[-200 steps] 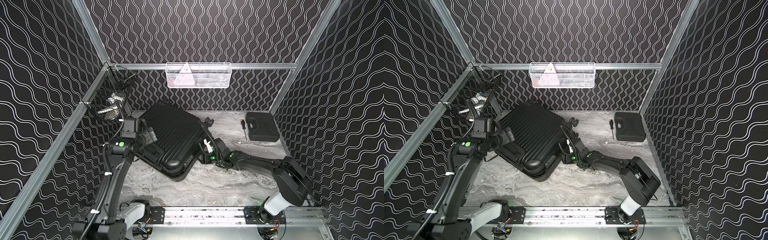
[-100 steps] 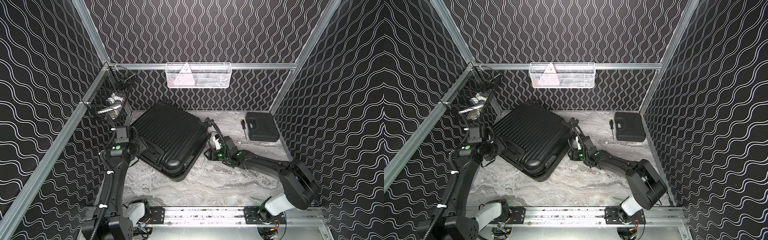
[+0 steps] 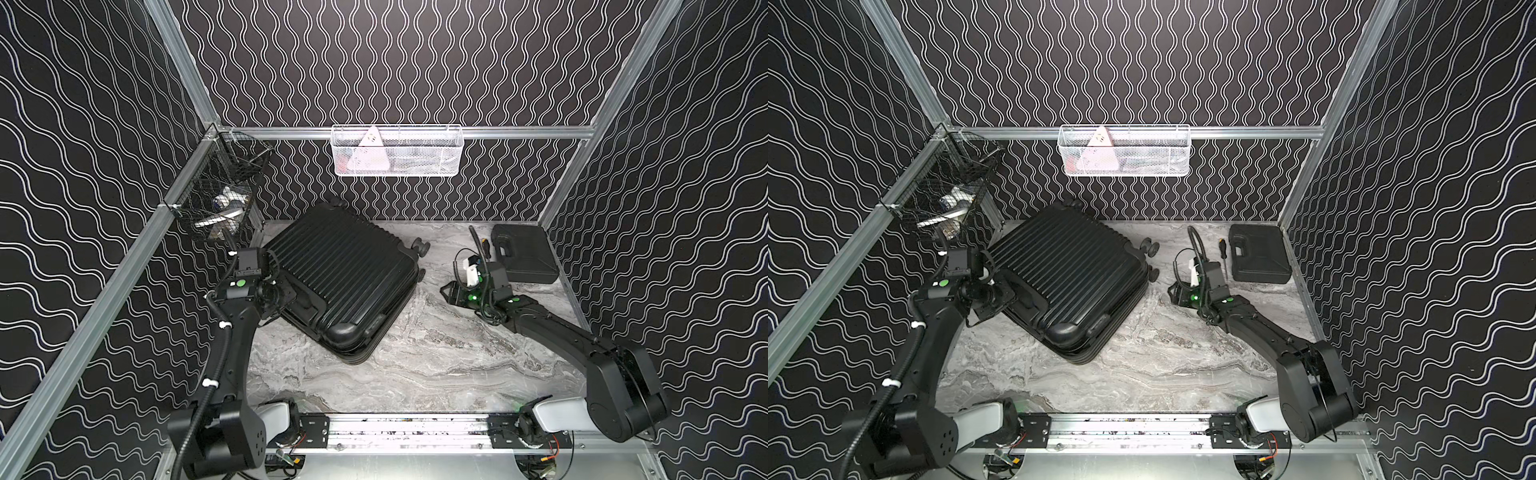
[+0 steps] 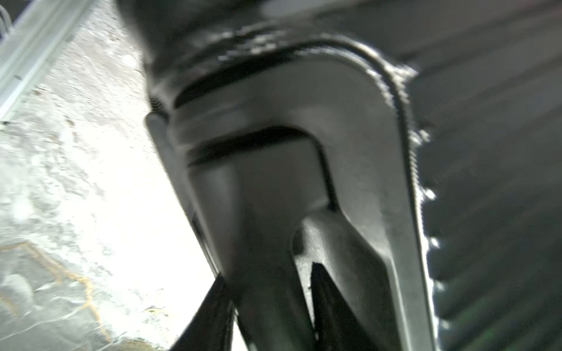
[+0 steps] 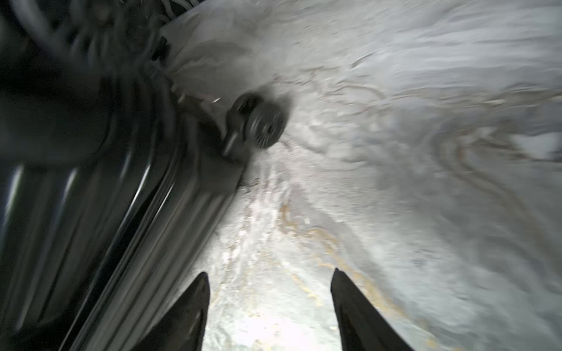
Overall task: Close the suitcase zippers
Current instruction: Adjust the suitcase at the center of the board.
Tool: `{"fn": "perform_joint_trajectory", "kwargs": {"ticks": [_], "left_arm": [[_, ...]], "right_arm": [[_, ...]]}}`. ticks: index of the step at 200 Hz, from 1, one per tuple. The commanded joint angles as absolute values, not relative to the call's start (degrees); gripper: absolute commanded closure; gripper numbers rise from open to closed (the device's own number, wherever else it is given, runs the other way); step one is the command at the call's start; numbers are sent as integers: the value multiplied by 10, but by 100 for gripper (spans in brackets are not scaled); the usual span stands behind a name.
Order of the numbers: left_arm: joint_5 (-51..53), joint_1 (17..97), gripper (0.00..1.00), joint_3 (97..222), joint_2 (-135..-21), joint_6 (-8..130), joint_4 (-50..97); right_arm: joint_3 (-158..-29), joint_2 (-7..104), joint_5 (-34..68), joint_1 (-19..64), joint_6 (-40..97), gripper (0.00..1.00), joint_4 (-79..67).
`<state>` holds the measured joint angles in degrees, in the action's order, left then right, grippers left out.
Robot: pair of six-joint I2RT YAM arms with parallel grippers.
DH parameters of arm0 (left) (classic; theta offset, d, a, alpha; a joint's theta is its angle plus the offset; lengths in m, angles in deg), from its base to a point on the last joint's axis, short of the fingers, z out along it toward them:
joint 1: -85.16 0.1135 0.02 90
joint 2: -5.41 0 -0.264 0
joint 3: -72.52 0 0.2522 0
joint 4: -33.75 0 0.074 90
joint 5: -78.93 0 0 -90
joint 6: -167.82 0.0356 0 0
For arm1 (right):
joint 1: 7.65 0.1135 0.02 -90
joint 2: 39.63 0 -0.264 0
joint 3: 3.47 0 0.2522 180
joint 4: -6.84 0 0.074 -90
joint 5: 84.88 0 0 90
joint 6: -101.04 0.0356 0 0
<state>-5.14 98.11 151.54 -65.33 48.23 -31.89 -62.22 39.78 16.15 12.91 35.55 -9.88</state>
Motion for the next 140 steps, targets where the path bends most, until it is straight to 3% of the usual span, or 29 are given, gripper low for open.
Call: {"fn": "perform_joint_trajectory", "kwargs": {"ticks": [1,76,124,140], "left_arm": [[-44,980,70,1546,-678,636,-313],[-5,980,69,1697,-799,737,-262],[6,980,69,1801,-895,745,-262],[12,980,69,1820,-911,748,-271]], "right_arm": [[-613,385,175,115,329,35,-118],[-474,293,272,114,261,37,25],[-397,237,366,139,223,48,107],[-384,233,377,156,210,58,134]]}}
